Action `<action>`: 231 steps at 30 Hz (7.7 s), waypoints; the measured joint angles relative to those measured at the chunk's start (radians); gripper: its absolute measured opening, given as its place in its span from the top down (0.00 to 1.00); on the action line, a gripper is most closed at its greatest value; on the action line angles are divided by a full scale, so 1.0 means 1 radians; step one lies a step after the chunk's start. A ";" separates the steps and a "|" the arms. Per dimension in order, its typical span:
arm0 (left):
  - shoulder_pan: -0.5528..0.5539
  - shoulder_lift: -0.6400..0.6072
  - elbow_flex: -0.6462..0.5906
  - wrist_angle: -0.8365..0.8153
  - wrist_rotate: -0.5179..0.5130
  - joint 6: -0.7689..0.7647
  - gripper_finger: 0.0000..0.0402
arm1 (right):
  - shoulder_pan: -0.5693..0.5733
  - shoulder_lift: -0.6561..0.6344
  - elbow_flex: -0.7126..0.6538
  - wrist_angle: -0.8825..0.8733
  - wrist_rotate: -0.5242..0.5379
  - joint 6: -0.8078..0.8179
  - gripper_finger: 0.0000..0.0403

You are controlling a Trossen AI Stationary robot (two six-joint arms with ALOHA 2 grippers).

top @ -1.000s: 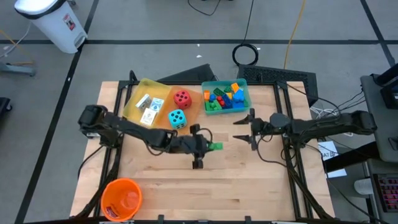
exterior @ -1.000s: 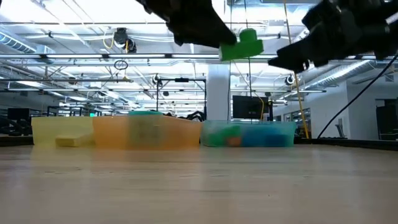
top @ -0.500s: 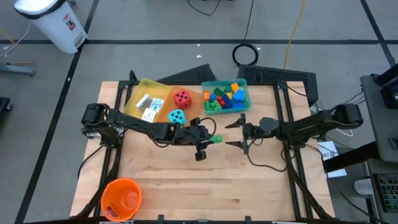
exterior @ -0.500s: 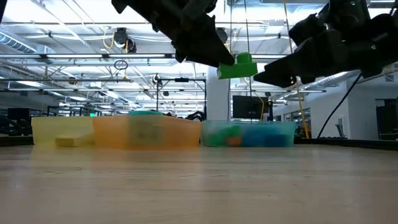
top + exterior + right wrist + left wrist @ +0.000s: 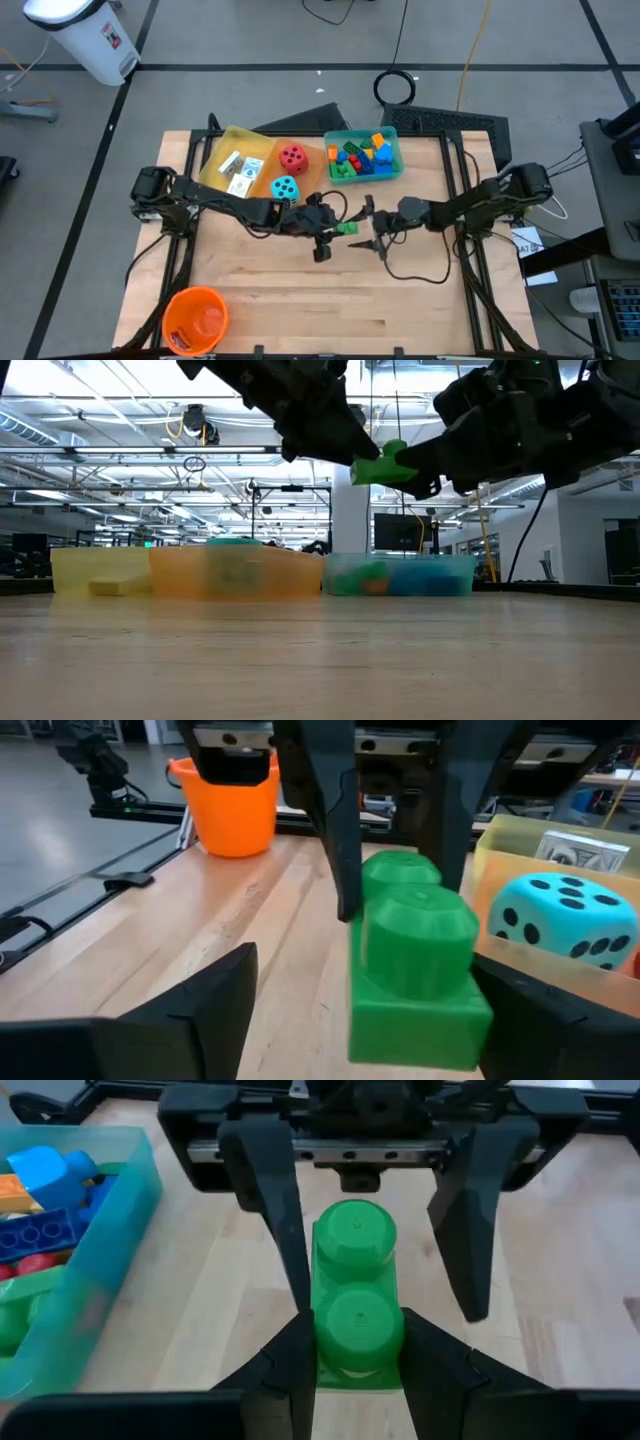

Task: Pick & Place Toys
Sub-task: Put the green game piece into the blue bin, then return to Home Position

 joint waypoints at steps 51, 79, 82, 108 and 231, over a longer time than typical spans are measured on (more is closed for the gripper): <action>-0.012 -0.983 -0.049 -0.621 0.000 0.070 0.10 | 0.005 -0.475 -0.055 -0.368 0.054 0.057 0.76; -0.010 -1.561 -1.166 0.234 -0.136 0.068 0.10 | -0.068 -0.508 -0.067 -0.388 0.177 0.134 0.76; -0.010 -1.561 -1.166 0.236 -0.181 0.076 0.10 | -0.166 -0.487 -0.049 -0.393 0.179 0.173 0.76; -0.010 -1.560 -1.166 0.234 -0.180 0.086 0.10 | -0.784 -0.170 0.130 -0.504 -0.003 0.009 0.31; -0.010 -1.559 -1.165 0.234 -0.179 0.085 0.10 | -0.681 -1.486 -0.422 -0.881 0.102 0.227 0.02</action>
